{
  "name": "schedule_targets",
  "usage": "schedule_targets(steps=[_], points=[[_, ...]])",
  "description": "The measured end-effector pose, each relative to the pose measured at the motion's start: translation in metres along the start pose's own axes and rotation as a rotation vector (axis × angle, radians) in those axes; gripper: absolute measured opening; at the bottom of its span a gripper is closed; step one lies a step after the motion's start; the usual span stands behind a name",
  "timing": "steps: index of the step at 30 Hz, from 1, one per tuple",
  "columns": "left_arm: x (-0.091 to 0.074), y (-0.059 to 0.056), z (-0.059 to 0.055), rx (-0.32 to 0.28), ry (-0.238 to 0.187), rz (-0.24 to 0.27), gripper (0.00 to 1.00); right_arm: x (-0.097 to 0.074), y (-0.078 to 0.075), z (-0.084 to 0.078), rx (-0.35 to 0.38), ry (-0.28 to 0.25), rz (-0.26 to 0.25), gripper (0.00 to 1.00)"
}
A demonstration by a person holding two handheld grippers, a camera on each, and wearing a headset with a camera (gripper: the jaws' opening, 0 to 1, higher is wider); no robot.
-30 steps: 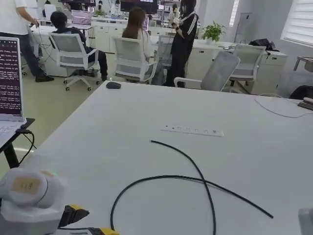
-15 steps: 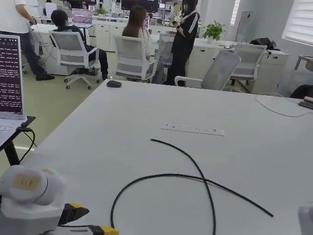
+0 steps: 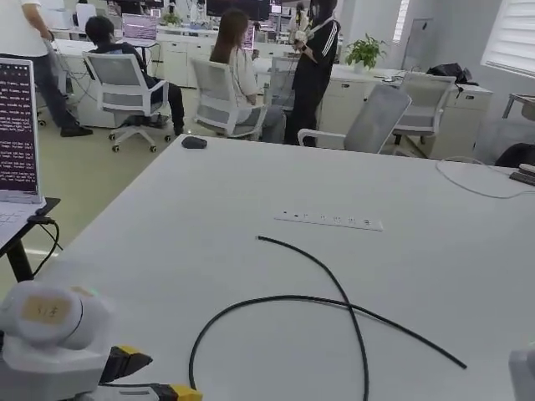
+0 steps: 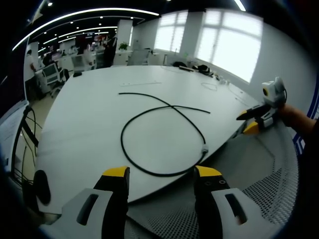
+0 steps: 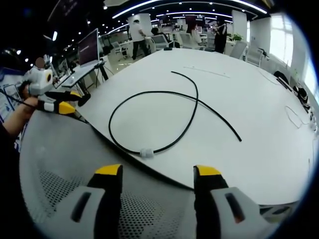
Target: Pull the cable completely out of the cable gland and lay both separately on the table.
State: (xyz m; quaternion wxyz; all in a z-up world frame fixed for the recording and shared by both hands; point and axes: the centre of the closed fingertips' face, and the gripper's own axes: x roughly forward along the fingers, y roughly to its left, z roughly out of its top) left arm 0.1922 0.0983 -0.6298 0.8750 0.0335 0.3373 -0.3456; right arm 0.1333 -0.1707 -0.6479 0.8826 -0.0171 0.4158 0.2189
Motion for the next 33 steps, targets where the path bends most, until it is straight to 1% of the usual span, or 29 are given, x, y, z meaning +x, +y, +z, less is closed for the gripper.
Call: schedule_targets(steps=[2,5,33], points=[[0.0001,-0.0002,0.0,0.0,0.001,0.0,0.53,0.0,-0.0004,0.0,0.001,0.0,-0.002,0.6],[0.0,-0.0002,-0.0002,0.0,0.001,0.0,0.52,-0.0003,-0.0034,-0.0007,0.001,0.003,-0.02,0.62],[0.0009,-0.0004,-0.0021,0.006,0.015,0.002,0.52,0.0012,-0.0032,-0.0032,0.0,0.019,-0.012,0.59]])
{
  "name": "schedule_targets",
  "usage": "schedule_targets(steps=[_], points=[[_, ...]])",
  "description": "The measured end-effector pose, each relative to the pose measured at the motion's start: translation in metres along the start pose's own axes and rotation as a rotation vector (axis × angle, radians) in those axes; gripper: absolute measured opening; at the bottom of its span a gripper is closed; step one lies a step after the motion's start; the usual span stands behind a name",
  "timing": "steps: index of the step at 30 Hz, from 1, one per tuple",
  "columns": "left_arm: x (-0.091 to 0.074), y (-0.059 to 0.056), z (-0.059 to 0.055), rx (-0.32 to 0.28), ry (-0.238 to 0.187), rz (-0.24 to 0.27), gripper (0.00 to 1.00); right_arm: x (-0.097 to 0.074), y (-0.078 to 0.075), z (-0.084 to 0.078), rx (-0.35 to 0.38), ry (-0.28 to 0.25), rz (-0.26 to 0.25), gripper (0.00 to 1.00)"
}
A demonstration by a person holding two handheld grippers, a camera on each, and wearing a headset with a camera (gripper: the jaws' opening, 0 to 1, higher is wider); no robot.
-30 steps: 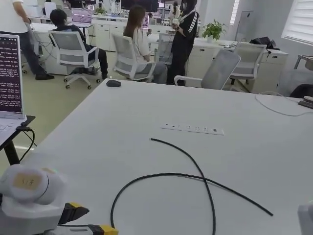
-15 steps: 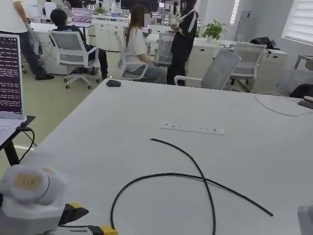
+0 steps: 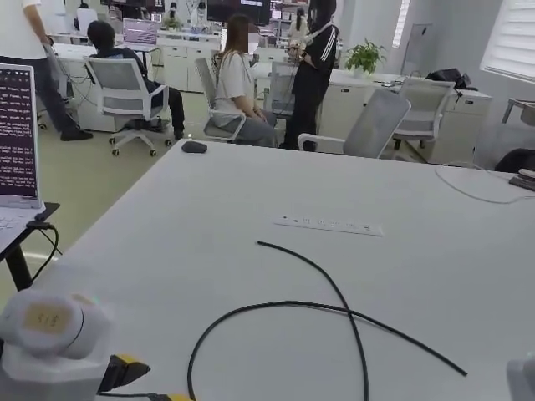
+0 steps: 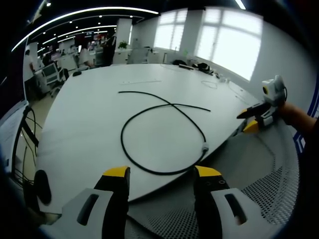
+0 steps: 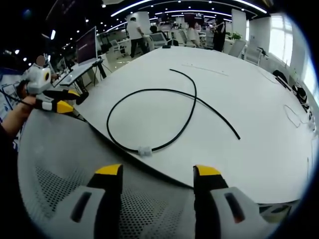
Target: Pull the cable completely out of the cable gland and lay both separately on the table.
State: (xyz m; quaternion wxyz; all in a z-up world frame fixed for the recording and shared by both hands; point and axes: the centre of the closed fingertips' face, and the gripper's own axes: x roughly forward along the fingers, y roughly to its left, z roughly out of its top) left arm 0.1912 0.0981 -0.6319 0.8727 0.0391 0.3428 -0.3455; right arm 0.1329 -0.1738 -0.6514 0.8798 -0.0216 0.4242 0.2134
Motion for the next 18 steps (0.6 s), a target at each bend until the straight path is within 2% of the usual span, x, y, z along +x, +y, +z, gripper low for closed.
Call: schedule_targets(steps=[5,7,13,17,18], points=[[0.0,0.0,0.0,0.005,0.002,0.002,0.51,0.0,0.0,0.0,-0.001,0.001,-0.003,0.59],[0.0,0.002,0.001,0.034,-0.001,0.014,0.5,0.0,-0.001,0.0,-0.002,0.001,-0.007,0.58],[-0.001,-0.002,0.006,0.062,0.006,-0.002,0.52,0.001,-0.002,-0.001,-0.008,0.009,-0.014,0.58],[-0.002,-0.008,0.019,0.211,0.043,0.011,0.52,0.001,-0.001,-0.001,-0.006,0.003,-0.013,0.57],[-0.001,-0.014,0.025,0.257,0.052,0.005,0.52,0.001,-0.001,-0.001,-0.006,0.003,-0.011,0.56]])
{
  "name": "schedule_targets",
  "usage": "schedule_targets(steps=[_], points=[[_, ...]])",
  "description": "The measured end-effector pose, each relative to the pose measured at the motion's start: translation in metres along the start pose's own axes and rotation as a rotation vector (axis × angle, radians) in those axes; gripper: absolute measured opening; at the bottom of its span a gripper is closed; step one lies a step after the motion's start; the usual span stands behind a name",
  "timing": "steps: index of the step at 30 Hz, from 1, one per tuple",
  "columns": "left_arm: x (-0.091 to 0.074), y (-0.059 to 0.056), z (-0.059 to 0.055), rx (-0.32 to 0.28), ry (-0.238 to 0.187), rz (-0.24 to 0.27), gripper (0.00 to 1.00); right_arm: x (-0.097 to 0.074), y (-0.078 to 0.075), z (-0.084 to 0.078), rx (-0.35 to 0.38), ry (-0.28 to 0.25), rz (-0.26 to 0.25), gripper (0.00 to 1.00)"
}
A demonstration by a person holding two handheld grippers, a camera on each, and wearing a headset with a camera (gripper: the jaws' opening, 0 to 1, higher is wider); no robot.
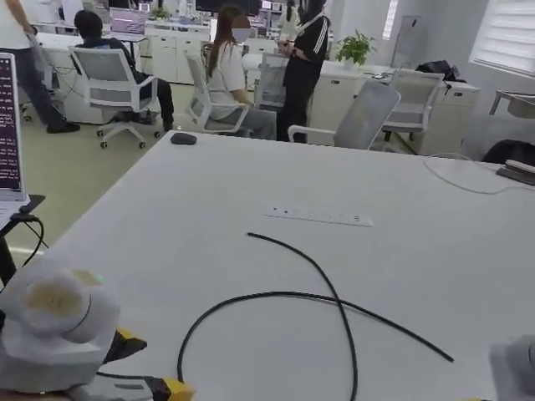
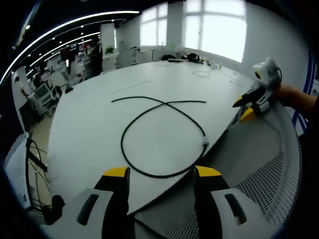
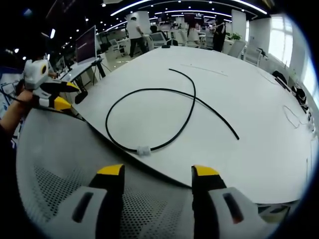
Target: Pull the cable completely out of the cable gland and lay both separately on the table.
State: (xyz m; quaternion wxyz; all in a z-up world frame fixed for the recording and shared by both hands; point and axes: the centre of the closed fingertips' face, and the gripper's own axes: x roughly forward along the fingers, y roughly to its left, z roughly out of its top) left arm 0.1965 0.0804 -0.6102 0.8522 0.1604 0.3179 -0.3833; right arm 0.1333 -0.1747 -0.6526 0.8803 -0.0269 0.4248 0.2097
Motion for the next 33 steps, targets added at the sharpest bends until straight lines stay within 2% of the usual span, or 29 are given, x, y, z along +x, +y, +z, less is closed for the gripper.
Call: schedule_targets(steps=[3,4,7,9,12,15,17,20,23,26,27,28,31,33], points=[[0.005,-0.011,0.019,0.077,0.007,-0.03,0.52,0.0,0.001,0.001,-0.002,-0.005,0.003,0.55],[0.008,-0.016,0.025,0.075,0.0,-0.052,0.51,0.0,0.001,0.001,-0.004,-0.007,0.004,0.55],[0.024,-0.042,0.043,0.084,-0.012,-0.175,0.49,0.0,0.001,0.001,-0.005,-0.007,0.007,0.54],[0.036,-0.054,0.047,0.121,0.014,-0.237,0.47,0.0,0.001,0.001,-0.008,-0.007,0.007,0.53],[0.051,-0.067,0.051,0.171,0.067,-0.313,0.45,0.0,0.002,0.001,-0.013,-0.009,0.011,0.53],[0.065,-0.071,0.053,0.243,0.11,-0.351,0.44,0.0,0.002,0.001,-0.016,-0.01,0.014,0.52],[0.075,-0.073,0.05,0.308,0.159,-0.368,0.42,0.0,0.002,0.001,-0.017,-0.009,0.019,0.52],[0.09,-0.083,0.047,0.335,0.199,-0.418,0.42,0.001,0.002,0.001,-0.017,-0.008,0.019,0.51],[0.108,-0.091,0.037,0.407,0.265,-0.453,0.4,0.001,0.002,0.002,-0.018,-0.01,0.017,0.51],[0.126,-0.1,0.032,0.411,0.273,-0.47,0.42,0.001,0.004,0.0,-0.017,0.003,0.031,0.5],[0.13,-0.105,0.028,0.403,0.293,-0.495,0.41,0.001,0.004,0.0,-0.014,0.004,0.031,0.5],[0.133,-0.109,0.02,0.399,0.338,-0.522,0.39,0.001,0.003,0.0,-0.013,0.006,0.029,0.5],[0.149,-0.122,0.014,0.379,0.357,-0.559,0.34,0.001,0.003,-0.001,-0.01,0.006,0.027,0.49],[0.159,-0.13,0.005,0.374,0.394,-0.572,0.35,0.001,0.003,-0.001,-0.009,0.01,0.029,0.49]])
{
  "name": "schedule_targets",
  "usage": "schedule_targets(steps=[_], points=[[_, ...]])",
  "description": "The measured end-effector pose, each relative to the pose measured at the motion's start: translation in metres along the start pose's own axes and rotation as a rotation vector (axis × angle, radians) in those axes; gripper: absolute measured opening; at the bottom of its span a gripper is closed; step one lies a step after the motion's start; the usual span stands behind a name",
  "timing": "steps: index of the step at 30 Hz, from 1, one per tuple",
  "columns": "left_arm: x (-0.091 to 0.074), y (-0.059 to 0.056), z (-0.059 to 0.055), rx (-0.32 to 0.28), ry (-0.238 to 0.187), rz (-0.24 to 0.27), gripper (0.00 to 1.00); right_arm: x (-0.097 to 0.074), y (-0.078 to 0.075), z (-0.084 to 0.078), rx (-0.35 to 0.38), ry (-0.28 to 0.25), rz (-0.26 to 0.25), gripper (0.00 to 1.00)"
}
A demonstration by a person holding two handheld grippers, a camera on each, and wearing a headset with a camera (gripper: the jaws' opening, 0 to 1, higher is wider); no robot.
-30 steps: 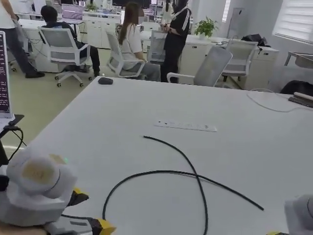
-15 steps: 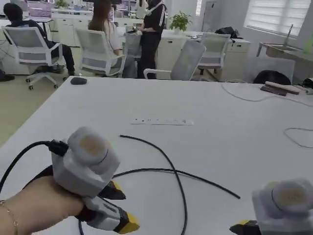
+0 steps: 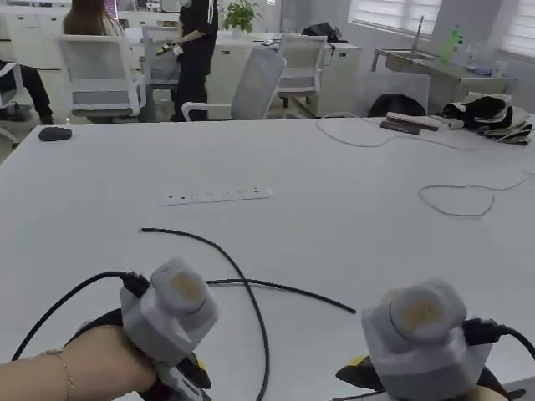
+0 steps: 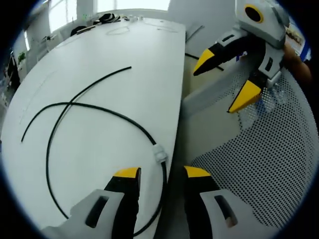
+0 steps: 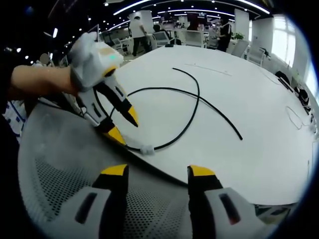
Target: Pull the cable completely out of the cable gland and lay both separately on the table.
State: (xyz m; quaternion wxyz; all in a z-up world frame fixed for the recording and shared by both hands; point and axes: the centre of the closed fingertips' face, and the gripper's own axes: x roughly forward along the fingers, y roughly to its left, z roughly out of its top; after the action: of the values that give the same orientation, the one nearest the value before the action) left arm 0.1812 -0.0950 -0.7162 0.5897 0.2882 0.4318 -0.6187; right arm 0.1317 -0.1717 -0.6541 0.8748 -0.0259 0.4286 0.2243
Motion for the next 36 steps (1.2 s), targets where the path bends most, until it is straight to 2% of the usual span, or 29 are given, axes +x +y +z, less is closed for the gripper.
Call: schedule_targets(steps=[1,5,9,10,14,17,19,21,23,26,27,29,30,36], points=[[0.008,-0.003,-0.001,0.009,0.026,-0.019,0.34,0.0,0.0,0.0,0.001,0.002,0.002,0.49],[0.03,-0.003,-0.002,-0.011,0.063,-0.052,0.3,0.0,0.0,0.0,0.003,0.0,0.0,0.49],[0.043,-0.004,-0.002,-0.04,0.073,-0.073,0.24,0.0,0.0,-0.001,0.006,0.001,-0.003,0.49],[0.045,-0.004,-0.003,-0.055,0.088,-0.074,0.25,0.0,0.0,-0.001,0.007,0.001,-0.004,0.49],[0.05,-0.003,-0.002,-0.066,0.091,-0.063,0.24,0.0,-0.001,-0.001,0.009,-0.001,-0.01,0.49],[0.05,-0.004,0.001,-0.106,0.086,-0.068,0.22,-0.001,-0.001,-0.001,0.011,-0.002,-0.014,0.49],[0.05,-0.001,-0.001,-0.102,0.097,-0.045,0.18,-0.001,-0.001,-0.001,0.011,-0.001,-0.013,0.49],[0.05,-0.001,-0.001,-0.112,0.092,-0.055,0.17,-0.001,-0.001,-0.002,0.011,0.002,-0.013,0.49],[0.045,0.001,-0.005,-0.1,0.103,-0.049,0.17,-0.001,-0.001,-0.002,0.01,0.002,-0.012,0.49],[0.031,0.002,-0.002,-0.088,0.073,-0.047,0.16,-0.001,0.0,-0.002,0.012,0.006,-0.011,0.49],[0.025,0.002,0.001,-0.072,0.05,-0.047,0.16,-0.001,0.0,-0.003,0.015,0.01,-0.009,0.49],[0.013,0.002,0.004,-0.05,0.031,-0.021,0.16,0.0,0.001,-0.006,0.032,0.03,0.004,0.47],[0.006,0.002,0.005,-0.02,0.019,-0.012,0.16,0.001,0.001,-0.006,0.033,0.035,0.009,0.47],[-0.032,-0.001,0.003,0.058,-0.009,0.03,0.16,-0.002,0.008,-0.002,0.019,0.033,0.045,0.48]])
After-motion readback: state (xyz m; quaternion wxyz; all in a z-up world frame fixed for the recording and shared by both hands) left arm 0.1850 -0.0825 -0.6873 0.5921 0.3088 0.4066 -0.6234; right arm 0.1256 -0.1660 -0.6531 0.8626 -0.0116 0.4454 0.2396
